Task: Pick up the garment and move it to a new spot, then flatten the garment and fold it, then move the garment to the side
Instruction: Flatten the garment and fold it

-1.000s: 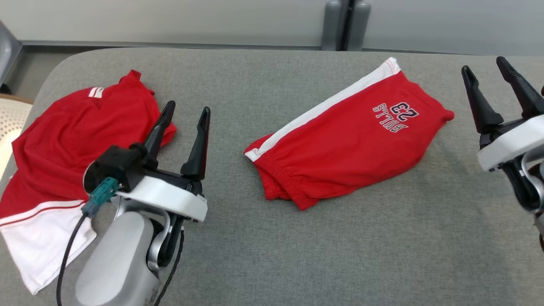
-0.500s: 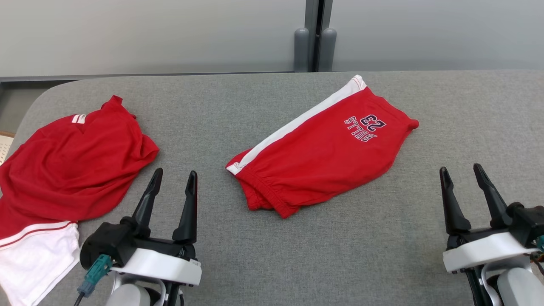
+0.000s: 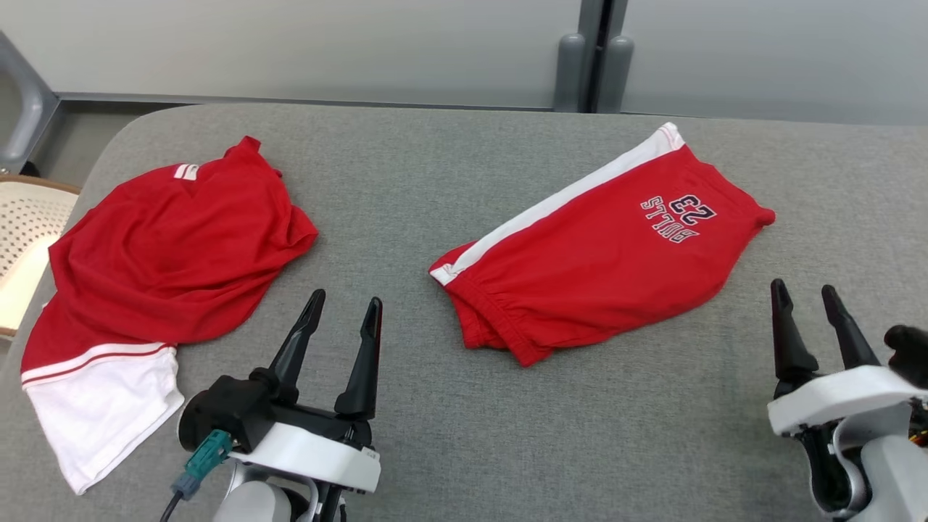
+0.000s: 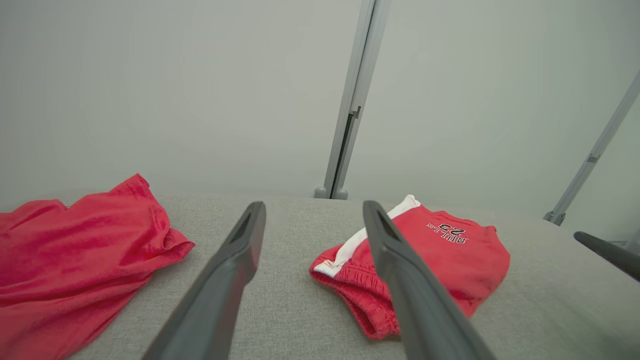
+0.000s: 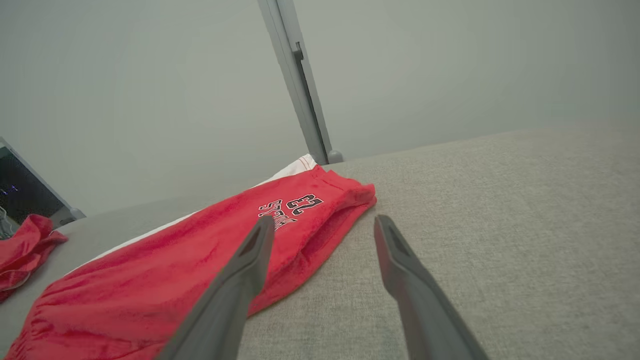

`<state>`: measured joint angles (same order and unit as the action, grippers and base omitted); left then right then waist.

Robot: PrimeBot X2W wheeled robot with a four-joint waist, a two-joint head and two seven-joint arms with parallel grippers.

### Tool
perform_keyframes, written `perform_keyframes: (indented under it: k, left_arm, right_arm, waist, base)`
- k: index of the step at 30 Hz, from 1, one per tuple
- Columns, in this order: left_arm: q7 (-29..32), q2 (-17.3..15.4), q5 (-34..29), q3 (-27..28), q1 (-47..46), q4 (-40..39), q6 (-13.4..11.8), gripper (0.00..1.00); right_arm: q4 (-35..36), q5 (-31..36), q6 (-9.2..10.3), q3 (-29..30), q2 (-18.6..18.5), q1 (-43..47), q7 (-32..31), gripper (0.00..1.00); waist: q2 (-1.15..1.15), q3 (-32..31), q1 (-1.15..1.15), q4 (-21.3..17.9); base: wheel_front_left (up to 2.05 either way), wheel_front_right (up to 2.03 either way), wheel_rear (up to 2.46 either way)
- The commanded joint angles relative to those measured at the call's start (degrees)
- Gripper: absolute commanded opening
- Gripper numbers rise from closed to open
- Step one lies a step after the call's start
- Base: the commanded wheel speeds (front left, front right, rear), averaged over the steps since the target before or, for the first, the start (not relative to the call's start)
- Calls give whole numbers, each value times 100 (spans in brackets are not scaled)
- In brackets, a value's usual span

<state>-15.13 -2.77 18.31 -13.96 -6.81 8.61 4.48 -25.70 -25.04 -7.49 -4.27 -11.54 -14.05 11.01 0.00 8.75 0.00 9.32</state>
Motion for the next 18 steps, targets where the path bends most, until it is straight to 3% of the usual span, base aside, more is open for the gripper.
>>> perform_keyframes:
  k: [1, 9, 18]
  left_arm:
    - [-2, -25, 47, 0, -90, -20, -31, 100]
    - [-2, -24, 563, -267, -274, -257, -195, 100]
    - [-2, -22, 791, -460, -419, -509, -409, 100]
  right_arm:
    - [-36, -64, 1, 23, -29, -73, -46, 100]
    - [-1008, -615, 0, 756, -52, -1004, -1101, 100]
    - [-1946, -557, 0, 1519, -130, -1675, -1785, 100]
  waist:
    - [0, 57, 0, 101]
    - [0, 253, 0, 643]
    - [0, 533, 0, 1068]
  base:
    - [0, 0, 0]
    - [0, 0, 0]
    - [0, 0, 0]
